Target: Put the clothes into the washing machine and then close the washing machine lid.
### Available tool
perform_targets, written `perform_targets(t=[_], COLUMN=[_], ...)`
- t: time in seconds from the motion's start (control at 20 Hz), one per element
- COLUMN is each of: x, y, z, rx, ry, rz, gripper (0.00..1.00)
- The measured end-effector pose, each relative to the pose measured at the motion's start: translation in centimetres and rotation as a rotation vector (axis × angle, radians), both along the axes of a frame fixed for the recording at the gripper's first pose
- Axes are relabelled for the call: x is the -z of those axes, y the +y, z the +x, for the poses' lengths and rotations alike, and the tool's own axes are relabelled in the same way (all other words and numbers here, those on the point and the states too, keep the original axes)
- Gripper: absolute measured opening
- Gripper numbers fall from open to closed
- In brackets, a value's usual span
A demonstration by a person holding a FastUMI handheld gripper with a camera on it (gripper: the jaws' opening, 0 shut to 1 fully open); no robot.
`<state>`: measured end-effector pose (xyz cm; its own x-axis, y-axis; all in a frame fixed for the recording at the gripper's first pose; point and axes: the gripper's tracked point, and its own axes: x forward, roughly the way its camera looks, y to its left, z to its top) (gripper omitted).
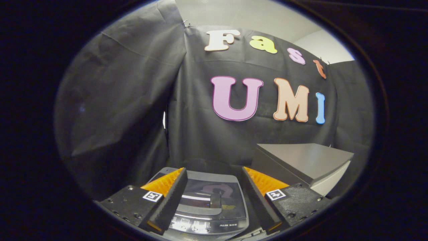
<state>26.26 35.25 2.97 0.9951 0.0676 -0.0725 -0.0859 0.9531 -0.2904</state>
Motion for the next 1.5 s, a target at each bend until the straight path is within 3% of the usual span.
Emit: perform_targets(t=[0.2,0.55,1.2,1.5], x=[-2.0,-3.5,-3.8,-3.4], y=[0.1,-3.1,-8.8,-10.8], z=[-3.4,-8.7,-16.7,-19.8], rx=[-0.023,0.021,0.088,0.114], ry=[-0.030,-0.031,-0.096,-0.083], rz=[0.065,0.171,0.133,0.182], gripper=[0.97,0.96,0.94,0.94])
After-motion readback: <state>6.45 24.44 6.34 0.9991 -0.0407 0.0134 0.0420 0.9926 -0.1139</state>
